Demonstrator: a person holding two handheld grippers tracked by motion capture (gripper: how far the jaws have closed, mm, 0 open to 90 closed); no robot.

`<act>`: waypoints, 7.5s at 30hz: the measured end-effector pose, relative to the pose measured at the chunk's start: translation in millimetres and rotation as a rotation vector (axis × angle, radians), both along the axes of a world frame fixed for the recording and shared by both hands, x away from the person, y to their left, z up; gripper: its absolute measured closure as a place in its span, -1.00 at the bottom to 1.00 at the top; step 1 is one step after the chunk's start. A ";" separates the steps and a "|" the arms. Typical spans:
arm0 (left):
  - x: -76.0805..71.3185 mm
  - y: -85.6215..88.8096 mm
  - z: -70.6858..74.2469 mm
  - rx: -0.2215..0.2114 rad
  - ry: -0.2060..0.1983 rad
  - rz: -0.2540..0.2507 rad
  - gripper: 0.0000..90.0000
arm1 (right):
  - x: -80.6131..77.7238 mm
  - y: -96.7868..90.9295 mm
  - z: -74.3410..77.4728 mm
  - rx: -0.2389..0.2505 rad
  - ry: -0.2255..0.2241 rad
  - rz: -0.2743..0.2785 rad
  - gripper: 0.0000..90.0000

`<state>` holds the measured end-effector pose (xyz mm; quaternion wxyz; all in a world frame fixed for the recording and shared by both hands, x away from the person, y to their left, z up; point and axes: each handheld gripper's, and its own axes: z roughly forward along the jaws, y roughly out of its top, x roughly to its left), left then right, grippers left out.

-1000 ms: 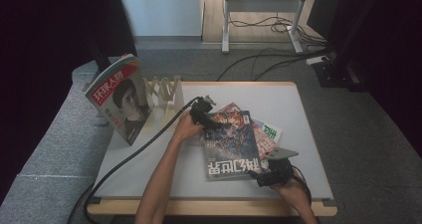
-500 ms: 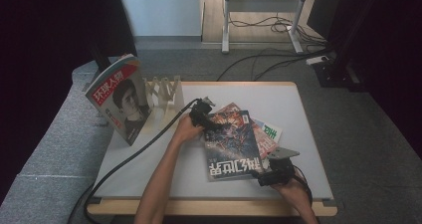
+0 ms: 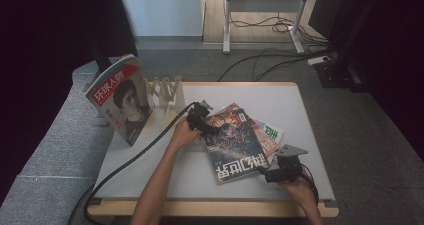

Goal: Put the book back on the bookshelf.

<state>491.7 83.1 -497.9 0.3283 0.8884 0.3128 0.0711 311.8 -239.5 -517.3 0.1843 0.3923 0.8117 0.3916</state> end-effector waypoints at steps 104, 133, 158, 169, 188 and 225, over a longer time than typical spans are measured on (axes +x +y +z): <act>-150.3 43.8 -14.1 -0.055 0.107 0.007 -1.00 | 164.6 -15.4 6.0 -0.022 0.015 -0.221 -0.81; -80.1 25.5 34.4 -0.052 -0.044 -0.038 -1.00 | 85.1 -9.1 22.9 0.012 -0.033 -0.086 -1.00; -6.7 4.5 18.9 0.014 -0.027 -0.026 -1.00 | 26.6 0.8 21.4 0.009 -0.045 -0.009 -1.00; 12.6 5.6 -0.6 -0.012 0.004 -0.009 -1.00 | 26.6 6.0 7.0 0.008 -0.018 -0.005 -0.99; -7.0 9.1 -3.2 -0.034 0.060 0.008 -1.00 | 42.7 -3.0 0.4 -0.030 -0.024 -0.054 -0.95; -54.1 29.8 -0.5 0.018 0.052 0.005 -1.00 | 69.4 -8.9 3.1 -0.043 -0.009 -0.105 -0.91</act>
